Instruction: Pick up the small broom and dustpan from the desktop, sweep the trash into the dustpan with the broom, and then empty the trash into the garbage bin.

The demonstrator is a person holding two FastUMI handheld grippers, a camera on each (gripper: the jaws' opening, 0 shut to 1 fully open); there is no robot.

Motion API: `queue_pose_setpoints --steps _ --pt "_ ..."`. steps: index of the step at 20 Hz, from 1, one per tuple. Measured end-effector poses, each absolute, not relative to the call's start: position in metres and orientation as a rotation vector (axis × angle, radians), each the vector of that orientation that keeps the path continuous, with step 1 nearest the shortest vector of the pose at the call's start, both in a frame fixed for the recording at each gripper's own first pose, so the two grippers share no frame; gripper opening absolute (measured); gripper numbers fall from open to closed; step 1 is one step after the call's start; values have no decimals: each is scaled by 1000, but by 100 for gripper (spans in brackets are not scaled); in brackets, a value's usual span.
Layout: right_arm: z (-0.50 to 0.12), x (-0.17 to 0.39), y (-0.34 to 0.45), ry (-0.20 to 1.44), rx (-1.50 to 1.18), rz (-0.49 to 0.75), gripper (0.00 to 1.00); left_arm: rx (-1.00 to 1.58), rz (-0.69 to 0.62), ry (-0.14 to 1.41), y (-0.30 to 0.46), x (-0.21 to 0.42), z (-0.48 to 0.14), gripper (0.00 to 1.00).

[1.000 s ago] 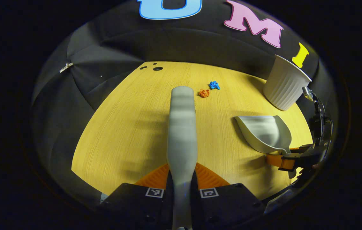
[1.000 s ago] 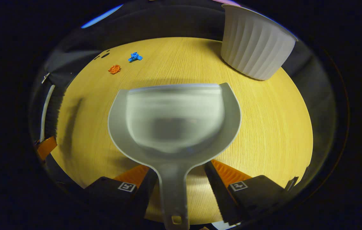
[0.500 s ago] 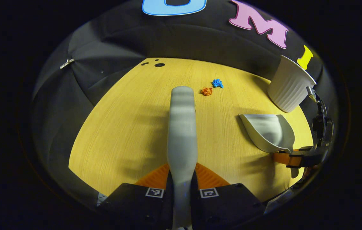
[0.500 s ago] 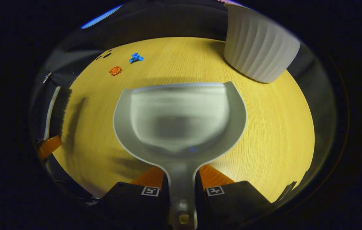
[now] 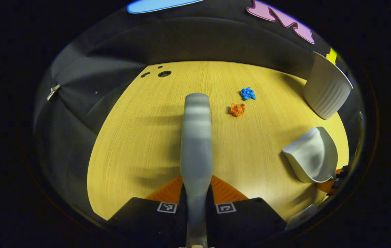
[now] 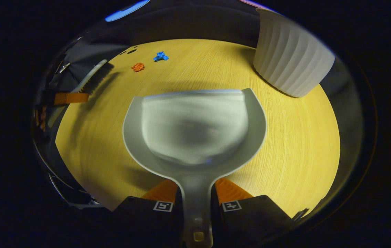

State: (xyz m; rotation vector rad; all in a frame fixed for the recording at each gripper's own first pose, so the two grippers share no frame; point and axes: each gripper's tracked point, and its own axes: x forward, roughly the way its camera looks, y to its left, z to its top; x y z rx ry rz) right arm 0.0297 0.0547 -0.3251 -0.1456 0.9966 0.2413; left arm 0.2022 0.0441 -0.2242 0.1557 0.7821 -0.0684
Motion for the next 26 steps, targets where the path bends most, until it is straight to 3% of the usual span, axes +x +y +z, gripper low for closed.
queue_pose_setpoints --steps 2,5,7,14,15,16,19,20,21,22,25,26 --pt "-323 29 50 1002 -169 256 41 205 -77 782 45 235 -220 27" --pt "-321 28 46 1020 -177 275 32 302 -120 800 41 280 -222 27" --pt "-321 28 45 1032 -179 278 40 395 -169 818 35 304 -224 26" --pt "-325 26 45 1068 -184 292 36 726 -335 757 -4 364 -212 27" --pt "-327 25 45 1080 -187 294 41 745 -365 751 -11 365 -213 28" --pt "-325 26 45 1076 -185 296 37 756 -386 747 -18 366 -212 27" --pt "-326 26 45 1078 -190 296 40 757 -468 761 -43 354 -218 27" --pt "-326 26 45 1080 -194 296 36 752 -488 769 -49 348 -219 25" --pt "-325 27 46 1077 -196 297 36 751 -504 775 -57 342 -221 29" --pt "-324 27 46 1078 -197 298 37 749 -522 783 -62 335 -223 25" --pt "-323 26 47 1078 -200 304 41 742 -597 811 -80 310 -232 27" --pt "-321 27 47 1076 -205 307 36 752 -621 820 -86 301 -234 27"
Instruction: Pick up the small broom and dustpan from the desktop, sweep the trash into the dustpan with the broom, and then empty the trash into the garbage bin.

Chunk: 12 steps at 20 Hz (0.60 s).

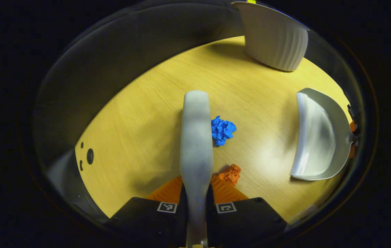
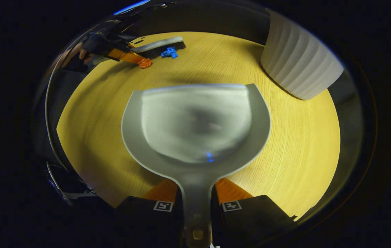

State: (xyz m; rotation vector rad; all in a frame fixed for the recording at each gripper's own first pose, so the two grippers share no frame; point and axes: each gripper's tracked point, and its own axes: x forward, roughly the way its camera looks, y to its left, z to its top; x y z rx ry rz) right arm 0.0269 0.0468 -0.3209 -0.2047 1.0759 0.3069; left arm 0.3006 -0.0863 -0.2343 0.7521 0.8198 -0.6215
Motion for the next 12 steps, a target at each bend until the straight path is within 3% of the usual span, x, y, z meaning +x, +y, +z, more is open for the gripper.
queue_pose_setpoints --steps 9,10,12 --pt "-307 32 51 1071 -237 339 36 754 -863 954 -155 205 -262 27" --pt "-309 32 51 1054 -236 345 33 743 -896 985 -162 191 -265 27" --pt "-310 32 49 1031 -238 358 36 727 -988 1035 -169 165 -265 27"
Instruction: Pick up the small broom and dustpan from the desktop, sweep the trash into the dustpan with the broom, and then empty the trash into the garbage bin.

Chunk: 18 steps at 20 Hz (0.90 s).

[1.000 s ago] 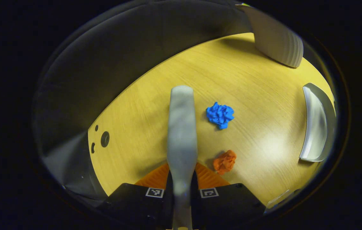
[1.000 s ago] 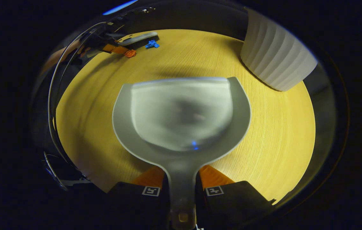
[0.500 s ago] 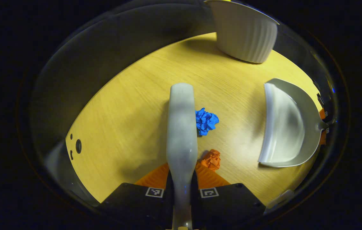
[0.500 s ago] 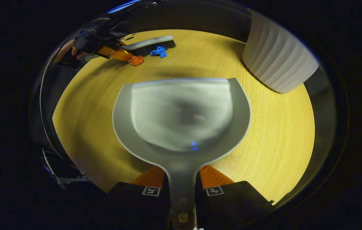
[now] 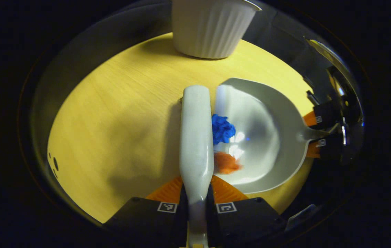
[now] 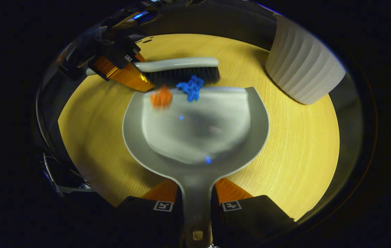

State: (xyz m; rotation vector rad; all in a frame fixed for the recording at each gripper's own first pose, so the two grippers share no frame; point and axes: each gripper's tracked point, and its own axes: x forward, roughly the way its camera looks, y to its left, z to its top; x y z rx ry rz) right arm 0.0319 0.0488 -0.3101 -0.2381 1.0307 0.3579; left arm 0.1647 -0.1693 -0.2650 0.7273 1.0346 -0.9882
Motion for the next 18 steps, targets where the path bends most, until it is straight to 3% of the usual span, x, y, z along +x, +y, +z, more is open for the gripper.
queue_pose_setpoints --steps 2,6,7,10,18 --pt "-312 30 48 1027 -226 358 36 723 -1009 1063 -171 148 -267 27" --pt "-312 31 49 1018 -202 358 36 612 -912 1028 -164 145 -255 27" --pt "-310 32 50 1015 -193 358 40 562 -894 1015 -161 142 -251 25" --pt "-307 36 50 1017 -171 365 36 450 -787 961 -139 137 -235 25" --pt "-280 59 52 1014 -134 294 36 299 -569 923 -16 130 -247 27"
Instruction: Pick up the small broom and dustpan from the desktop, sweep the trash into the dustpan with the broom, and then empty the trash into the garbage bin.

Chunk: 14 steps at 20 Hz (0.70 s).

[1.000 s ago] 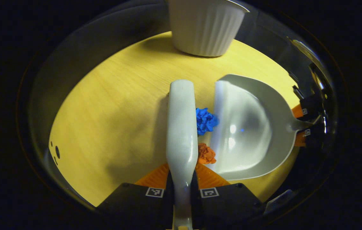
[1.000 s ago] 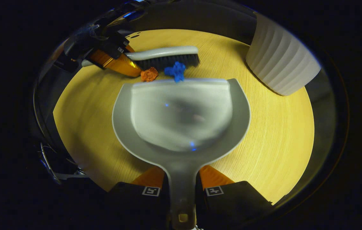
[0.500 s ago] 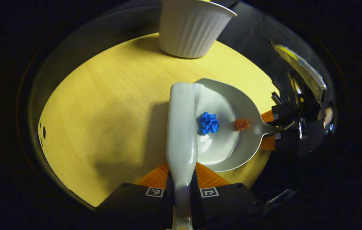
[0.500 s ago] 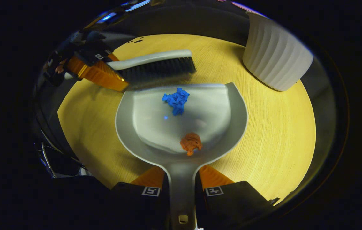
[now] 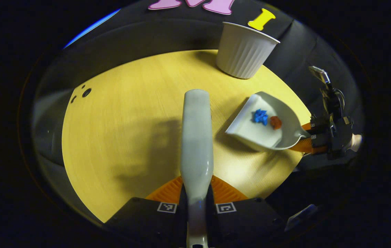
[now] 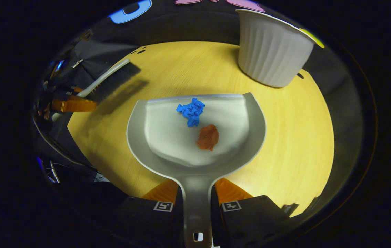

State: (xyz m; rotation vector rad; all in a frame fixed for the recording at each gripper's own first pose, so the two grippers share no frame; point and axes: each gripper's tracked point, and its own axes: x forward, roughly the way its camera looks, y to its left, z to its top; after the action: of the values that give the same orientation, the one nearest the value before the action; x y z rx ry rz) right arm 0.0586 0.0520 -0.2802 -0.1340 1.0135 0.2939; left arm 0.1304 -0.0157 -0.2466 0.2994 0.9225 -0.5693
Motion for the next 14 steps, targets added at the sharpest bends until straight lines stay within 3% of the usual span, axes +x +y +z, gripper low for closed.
queue_pose_setpoints --steps 2,5,9,10,13,14 --pt "-264 70 50 1000 -144 266 40 256 -553 931 17 132 -263 25" --pt "-235 66 49 984 -181 238 36 215 -533 930 52 141 -284 27" --pt "-199 56 56 937 -196 209 40 189 -522 908 64 130 -275 27" --pt "-189 56 59 926 -187 204 32 186 -520 906 64 125 -270 27" --pt "-145 64 49 889 -145 176 36 185 -517 901 64 126 -264 27" --pt "-128 67 43 877 -139 170 32 185 -513 898 61 126 -261 27"
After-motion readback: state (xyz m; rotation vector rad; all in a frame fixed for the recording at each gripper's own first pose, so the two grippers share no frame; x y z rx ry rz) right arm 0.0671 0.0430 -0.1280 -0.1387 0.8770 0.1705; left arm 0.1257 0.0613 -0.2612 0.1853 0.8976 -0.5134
